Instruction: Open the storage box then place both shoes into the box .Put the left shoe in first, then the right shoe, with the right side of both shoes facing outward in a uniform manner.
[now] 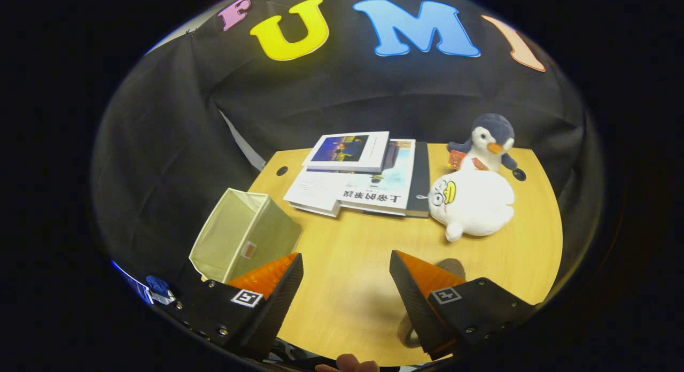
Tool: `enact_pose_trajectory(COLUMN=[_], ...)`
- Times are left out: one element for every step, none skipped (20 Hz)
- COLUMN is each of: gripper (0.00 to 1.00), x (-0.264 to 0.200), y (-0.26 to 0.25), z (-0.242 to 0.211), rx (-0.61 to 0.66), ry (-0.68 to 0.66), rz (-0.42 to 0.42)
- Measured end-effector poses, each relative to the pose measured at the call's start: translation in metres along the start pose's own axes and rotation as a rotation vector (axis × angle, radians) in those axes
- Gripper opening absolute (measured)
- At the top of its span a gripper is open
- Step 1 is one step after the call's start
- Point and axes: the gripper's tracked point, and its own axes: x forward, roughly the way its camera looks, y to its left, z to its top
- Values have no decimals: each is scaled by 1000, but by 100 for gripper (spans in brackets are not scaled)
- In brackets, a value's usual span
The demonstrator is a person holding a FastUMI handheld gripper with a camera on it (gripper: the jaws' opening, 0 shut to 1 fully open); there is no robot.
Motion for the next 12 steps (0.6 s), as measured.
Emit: enact_pose_trajectory(gripper=[99, 99, 98, 99, 99, 99, 99, 99, 99, 99, 99, 99], x=[0, 0, 0, 2, 3, 2, 2, 3, 3, 2, 1, 1], y=[-11, -24, -38, -51, -62, -72, -81, -91, -99, -107, -117, -125], z=[-6, -13, -22, -31, -39, -46, -53, -60, -67, -76, -84, -93], rx=[12, 27, 37, 41, 47, 57, 65, 72, 87, 100, 107, 113], ry=[1, 2, 13, 22, 33, 43, 52, 61, 72, 83, 93, 107], rz=[-10, -24, -50, -72, -93, -107, -125, -139, -150, -161, -178, -190])
